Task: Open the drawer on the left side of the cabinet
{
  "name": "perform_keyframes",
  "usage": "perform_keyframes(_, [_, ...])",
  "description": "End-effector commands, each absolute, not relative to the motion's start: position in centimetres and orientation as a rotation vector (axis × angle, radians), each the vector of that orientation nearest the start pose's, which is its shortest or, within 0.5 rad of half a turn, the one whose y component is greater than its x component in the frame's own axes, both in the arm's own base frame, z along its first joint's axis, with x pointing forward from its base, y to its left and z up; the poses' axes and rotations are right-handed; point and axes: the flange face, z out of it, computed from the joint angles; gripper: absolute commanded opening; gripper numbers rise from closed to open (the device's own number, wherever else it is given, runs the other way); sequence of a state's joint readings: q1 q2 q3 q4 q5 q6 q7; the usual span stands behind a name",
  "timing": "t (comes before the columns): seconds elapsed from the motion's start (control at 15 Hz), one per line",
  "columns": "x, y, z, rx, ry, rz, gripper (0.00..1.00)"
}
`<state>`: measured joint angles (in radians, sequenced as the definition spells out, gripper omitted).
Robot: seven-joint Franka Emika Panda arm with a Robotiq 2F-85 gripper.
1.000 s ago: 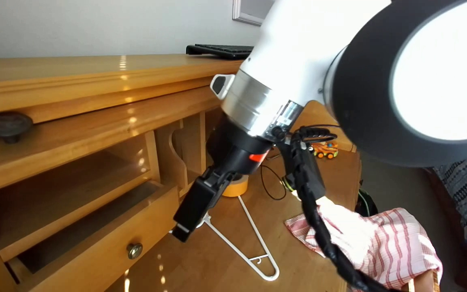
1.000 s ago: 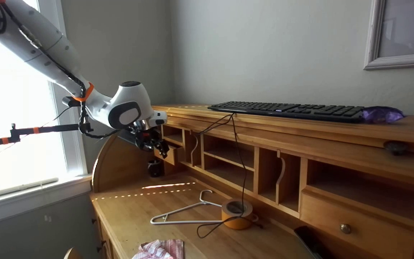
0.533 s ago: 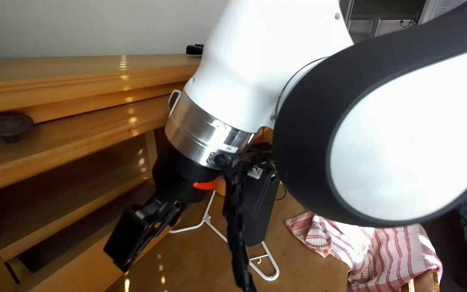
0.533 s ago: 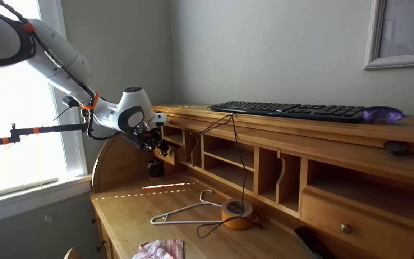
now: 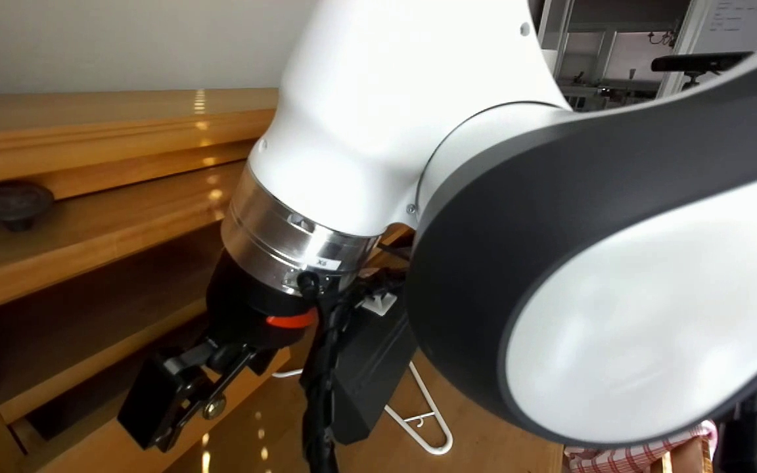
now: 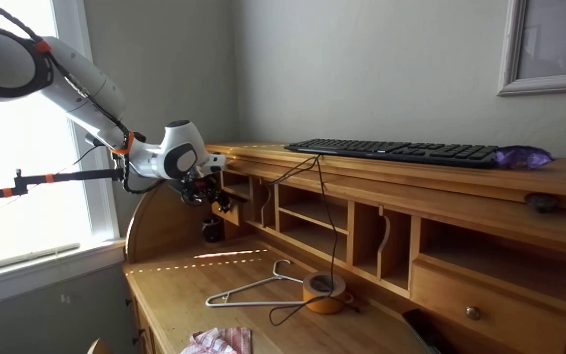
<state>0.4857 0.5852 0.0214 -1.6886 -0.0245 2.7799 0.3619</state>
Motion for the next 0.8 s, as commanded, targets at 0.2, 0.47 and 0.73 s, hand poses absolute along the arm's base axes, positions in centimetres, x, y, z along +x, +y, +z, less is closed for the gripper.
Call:
perform_keyframes(0.2, [63.46,35.69,30.94,-2.882,-0.178,-0.636,0.49])
perform_keyframes(0.47, [63.42,36.05,31.16,-2.882,-0.194,-0.649,0.18])
perform_keyframes(0.73, [63.32,36.14,31.36,-2.902,-0.209,-0.666,0.06])
